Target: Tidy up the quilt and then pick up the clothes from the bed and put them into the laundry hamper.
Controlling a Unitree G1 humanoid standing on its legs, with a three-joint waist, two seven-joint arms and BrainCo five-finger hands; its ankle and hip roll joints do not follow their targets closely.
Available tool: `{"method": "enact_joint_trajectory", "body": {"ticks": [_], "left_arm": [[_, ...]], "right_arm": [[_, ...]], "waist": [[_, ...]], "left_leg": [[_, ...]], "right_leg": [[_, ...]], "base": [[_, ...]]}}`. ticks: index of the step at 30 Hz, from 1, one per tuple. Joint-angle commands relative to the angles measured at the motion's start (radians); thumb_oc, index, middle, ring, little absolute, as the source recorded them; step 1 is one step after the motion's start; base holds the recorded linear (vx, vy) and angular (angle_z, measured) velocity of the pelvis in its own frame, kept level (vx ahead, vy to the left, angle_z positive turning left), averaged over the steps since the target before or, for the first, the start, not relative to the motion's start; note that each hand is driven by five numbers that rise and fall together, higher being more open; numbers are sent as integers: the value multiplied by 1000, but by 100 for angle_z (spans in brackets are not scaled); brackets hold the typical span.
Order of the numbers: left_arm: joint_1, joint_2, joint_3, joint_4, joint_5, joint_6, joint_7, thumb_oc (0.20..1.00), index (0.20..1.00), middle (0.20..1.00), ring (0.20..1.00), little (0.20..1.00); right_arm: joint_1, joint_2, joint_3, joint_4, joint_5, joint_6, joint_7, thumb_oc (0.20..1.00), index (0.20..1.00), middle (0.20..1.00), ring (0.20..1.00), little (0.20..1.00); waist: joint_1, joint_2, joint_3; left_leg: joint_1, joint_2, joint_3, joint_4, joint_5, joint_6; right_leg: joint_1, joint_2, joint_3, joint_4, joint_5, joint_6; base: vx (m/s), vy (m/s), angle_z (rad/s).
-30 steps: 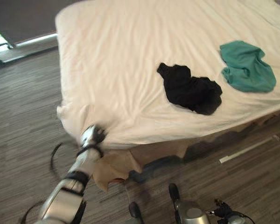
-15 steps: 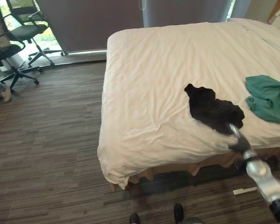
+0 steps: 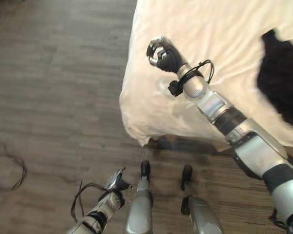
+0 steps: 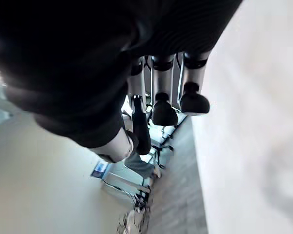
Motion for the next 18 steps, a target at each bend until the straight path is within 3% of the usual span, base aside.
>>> {"method": "enact_joint_trajectory", "body": {"ticks": [1,6,7,8,9,13,14,15,18], "left_arm": [[-79,18,-48,47,0,-2,46,1000,1000,1000,1000,1000],[-74,-6,-49,75,30,21,51,1000,1000,1000,1000,1000],[-68,-18,-34,91,46,30,52,1000,1000,1000,1000,1000],[-65,-20,-34,91,47,30,53,1000,1000,1000,1000,1000],[-51,-30,-27,103,70,32,46,1000,1000,1000,1000,1000],[-10,-22,-5,99,123,35,21,1000,1000,1000,1000,1000],[-10,-22,-5,98,124,35,21,1000,1000,1000,1000,1000],[2,-9,19,93,125,35,11,1000,1000,1000,1000,1000],[24,2,58,85,117,42,11,1000,1000,1000,1000,1000]], "right_arm": [[21,60,31,55,36,-8,-2,200,200,200,200,200],[230,164,97,71,3,19,70,200,200,200,200,200],[365,190,140,61,-4,27,125,200,200,200,200,200],[369,189,143,59,-4,28,124,200,200,200,200,200],[489,195,211,3,7,21,205,200,200,200,200,200],[662,136,309,-263,155,-11,368,200,200,200,200,200],[663,134,309,-265,156,-10,368,200,200,200,200,200],[665,79,302,-409,216,-32,408,200,200,200,200,200],[644,6,211,-564,264,-73,368,200,200,200,200,200]], "waist": [[11,-6,47],[0,-2,63],[-11,-8,61],[-12,-7,60],[-24,-14,53],[-54,-42,-1],[-54,-42,-2],[-72,-57,-33],[-100,-69,-66]], "left_leg": [[4,28,-17,76,-73,-65],[-29,17,-19,142,-100,-56],[-11,15,-15,145,-111,-53],[-9,15,-14,144,-112,-53],[19,14,-9,138,-124,-52],[107,10,11,102,-141,-45],[105,10,11,100,-136,-44],[148,5,25,81,-142,-40],[205,1,44,60,-151,-32]], "right_leg": [[-55,-132,43,162,-131,124],[-81,-148,48,212,-148,121],[-64,-151,52,207,-150,122],[-61,-151,52,206,-151,122],[-33,-153,55,196,-157,124],[40,-148,62,161,-151,128],[38,-148,62,157,-145,127],[66,-143,67,140,-140,130],[101,-139,86,118,-136,133]], "base": [[-130,14,29],[-45,38,14],[8,32,-3],[39,61,2],[38,46,7],[109,42,-6],[116,27,-6],[113,30,-5],[92,22,-32]]}}
